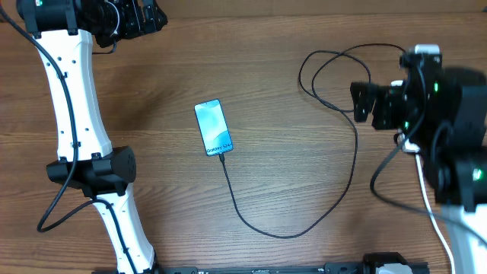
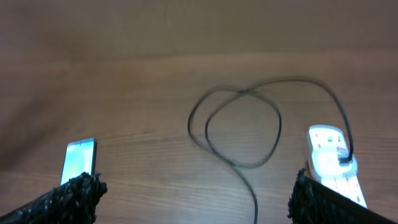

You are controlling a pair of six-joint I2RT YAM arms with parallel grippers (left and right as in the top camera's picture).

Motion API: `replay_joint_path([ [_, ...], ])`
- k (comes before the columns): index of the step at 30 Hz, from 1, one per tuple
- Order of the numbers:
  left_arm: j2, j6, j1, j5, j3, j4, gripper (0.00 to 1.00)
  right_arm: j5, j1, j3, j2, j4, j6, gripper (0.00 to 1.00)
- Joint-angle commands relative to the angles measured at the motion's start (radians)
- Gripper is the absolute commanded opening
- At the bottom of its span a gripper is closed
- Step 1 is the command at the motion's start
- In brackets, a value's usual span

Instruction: Plug charger to phone and switch on socket

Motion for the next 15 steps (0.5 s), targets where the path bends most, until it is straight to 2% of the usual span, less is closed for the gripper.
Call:
replay_joint_path([
  [1, -0.012, 0.008, -0.003, -0.006, 0.001, -0.002, 1.00, 0.026, 0.005, -0.147, -0.115, 0.068, 0.003, 1.00],
  [7, -0.012, 0.008, -0.003, -0.006, 0.001, -0.002, 1.00, 0.029, 0.005, -0.465, -0.345, 0.290, 0.002, 1.00],
  [9, -0.012, 0.008, -0.003, -0.006, 0.001, -0.002, 1.00, 0.029, 0.005, -0.607, -0.449, 0.411, 0.002, 1.00],
  [15, -0.012, 0.008, -0.003, -0.006, 0.001, -0.001, 1.00, 0.027, 0.005, -0.883, -0.640, 0.661, 0.003, 1.00],
])
